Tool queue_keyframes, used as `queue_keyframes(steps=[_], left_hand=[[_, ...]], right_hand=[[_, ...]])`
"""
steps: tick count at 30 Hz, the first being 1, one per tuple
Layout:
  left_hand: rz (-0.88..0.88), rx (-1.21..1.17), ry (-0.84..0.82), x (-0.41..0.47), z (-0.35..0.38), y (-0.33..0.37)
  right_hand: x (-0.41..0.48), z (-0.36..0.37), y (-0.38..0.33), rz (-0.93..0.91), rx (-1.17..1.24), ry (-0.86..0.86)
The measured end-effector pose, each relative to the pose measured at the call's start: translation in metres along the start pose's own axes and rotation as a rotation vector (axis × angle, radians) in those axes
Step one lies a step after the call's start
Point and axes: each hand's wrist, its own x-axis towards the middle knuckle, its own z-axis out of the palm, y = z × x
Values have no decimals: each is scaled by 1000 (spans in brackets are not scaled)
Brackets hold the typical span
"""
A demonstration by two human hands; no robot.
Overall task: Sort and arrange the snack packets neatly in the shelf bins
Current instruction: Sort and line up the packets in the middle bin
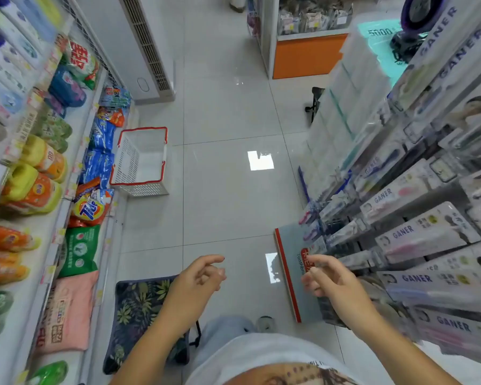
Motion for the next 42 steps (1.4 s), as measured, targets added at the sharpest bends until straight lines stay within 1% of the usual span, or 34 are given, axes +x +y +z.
queue_keyframes(steps=[7, 10, 14, 17, 21, 26, 30, 35, 42], left_hand=[[-117, -38, 88, 33, -34, -12], [-140, -52, 97, 71, -56, -12], [-137, -49, 94, 143, -91, 0], [-119, -21, 57, 202, -115, 27], [-63, 46, -35, 285, -135, 73], [3, 119, -142, 392, -135, 135], [38, 167, -166, 481, -126, 184], [2, 174, -167, 563, -126, 245], [-84, 126, -113, 661, -145, 289]], right_hand=[[76, 30, -46, -8, -64, -98], [123, 47, -66, -10, -78, -106], [184, 67, -96, 7, -53, -73], [221, 73, -118, 34, -16, -25], [261, 71, -141, 86, 24, 52], [322, 56, -165, 138, 113, 152], [398, 35, -192, 147, 156, 221], [503, 5, -257, 139, 152, 189], [642, -18, -348, 99, 74, 95]])
